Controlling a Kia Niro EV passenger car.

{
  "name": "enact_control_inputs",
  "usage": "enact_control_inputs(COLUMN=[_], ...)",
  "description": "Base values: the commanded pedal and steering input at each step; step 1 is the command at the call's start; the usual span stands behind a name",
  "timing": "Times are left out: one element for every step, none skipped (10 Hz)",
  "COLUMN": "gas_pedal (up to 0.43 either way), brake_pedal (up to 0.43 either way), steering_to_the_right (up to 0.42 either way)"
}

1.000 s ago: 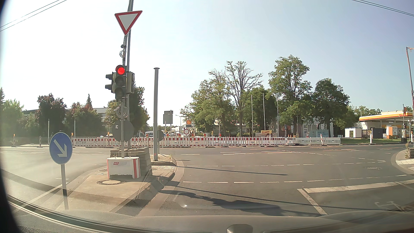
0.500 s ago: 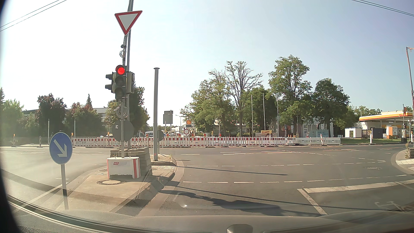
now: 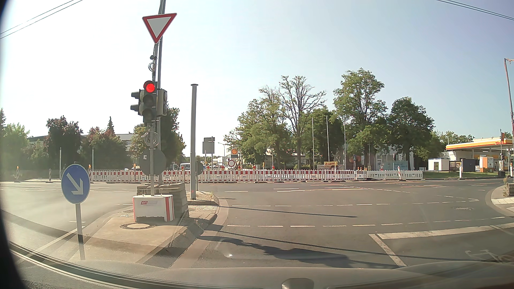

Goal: Follow the waypoints while adhering to traffic rules and regulations

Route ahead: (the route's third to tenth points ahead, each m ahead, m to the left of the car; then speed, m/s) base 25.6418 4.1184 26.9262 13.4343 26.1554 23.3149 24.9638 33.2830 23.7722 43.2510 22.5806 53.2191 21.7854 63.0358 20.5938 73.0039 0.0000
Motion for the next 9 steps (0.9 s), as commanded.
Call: enact_control_inputs(gas_pedal=[0.0, 0.0, 0.0, 0.0, 0.0, 0.0, 0.0, 0.0, 0.0], brake_pedal=[0.396, 0.396, 0.402, 0.396, 0.396, 0.396, 0.396, 0.396, 0.396], steering_to_the_right=[0.006, 0.006, 0.006, 0.006, 0.005, 0.005, 0.006, 0.006, 0.005])
